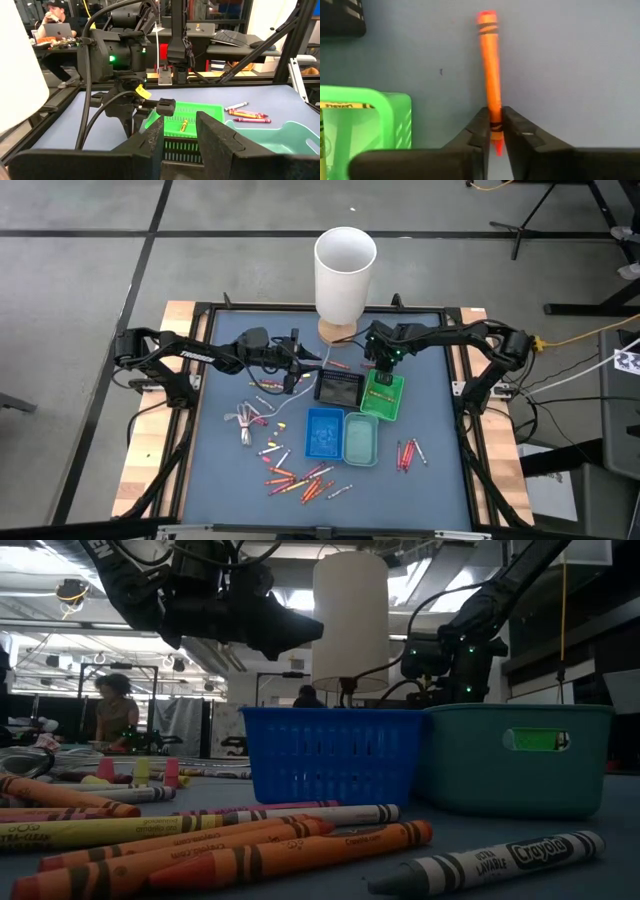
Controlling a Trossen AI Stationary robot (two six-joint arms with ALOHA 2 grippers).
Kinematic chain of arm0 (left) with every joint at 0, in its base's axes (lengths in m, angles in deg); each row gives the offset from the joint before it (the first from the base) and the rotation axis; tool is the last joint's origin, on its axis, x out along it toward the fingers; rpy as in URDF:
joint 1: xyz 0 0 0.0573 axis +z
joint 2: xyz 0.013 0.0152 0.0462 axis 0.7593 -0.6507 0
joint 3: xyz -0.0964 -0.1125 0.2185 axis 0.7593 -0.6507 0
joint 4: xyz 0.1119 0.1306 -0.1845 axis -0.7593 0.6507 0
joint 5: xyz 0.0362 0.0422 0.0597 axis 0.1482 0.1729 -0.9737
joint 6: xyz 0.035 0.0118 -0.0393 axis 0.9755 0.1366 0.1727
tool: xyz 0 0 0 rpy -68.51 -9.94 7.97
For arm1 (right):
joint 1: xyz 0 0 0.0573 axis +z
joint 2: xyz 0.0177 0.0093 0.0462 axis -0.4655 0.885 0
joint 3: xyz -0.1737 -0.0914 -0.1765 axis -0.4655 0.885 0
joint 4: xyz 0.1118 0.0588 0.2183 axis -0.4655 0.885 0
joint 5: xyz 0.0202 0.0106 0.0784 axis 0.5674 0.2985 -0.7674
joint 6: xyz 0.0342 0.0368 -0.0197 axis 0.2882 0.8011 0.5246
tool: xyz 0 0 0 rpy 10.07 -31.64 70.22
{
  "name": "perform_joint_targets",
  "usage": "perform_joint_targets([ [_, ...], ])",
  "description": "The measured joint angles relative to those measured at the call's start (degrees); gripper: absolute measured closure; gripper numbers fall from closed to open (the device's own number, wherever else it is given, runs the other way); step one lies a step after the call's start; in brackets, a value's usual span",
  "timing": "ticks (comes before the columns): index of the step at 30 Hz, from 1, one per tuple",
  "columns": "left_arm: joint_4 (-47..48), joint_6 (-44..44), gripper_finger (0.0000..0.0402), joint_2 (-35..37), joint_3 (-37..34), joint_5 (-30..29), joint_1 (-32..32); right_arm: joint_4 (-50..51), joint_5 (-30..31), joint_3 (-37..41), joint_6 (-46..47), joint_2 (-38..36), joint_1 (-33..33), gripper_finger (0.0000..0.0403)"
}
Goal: Sort crayons
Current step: Put the orange crayon into the black bin
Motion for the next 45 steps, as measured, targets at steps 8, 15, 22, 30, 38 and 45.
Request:
perform_joint_targets([
  [8,0.01,0.00,0.0303,0.00,0.01,-0.02,0.01,0.04,0.04,0.00,0.02,-0.04,-0.04,0.0394],
  [15,0.01,0.01,0.0303,0.00,0.01,-0.02,0.00,0.06,0.02,0.00,0.04,-0.04,-0.04,0.0388],
  [22,0.00,0.02,0.0303,0.00,0.01,0.00,0.00,2.70,0.11,-1.48,0.13,0.13,-0.04,0.0390],
  [30,0.02,0.02,0.0303,0.00,0.00,0.00,0.00,9.35,0.41,-6.23,0.13,0.15,-0.09,0.0390],
  [38,0.01,0.08,0.0303,0.00,0.00,0.00,0.00,16.54,-0.02,-12.14,0.13,0.13,-0.07,0.0391],
  [45,0.02,0.09,0.0303,0.00,-0.01,0.00,0.00,21.68,-0.09,-17.57,0.15,0.10,0.02,0.0391],
])
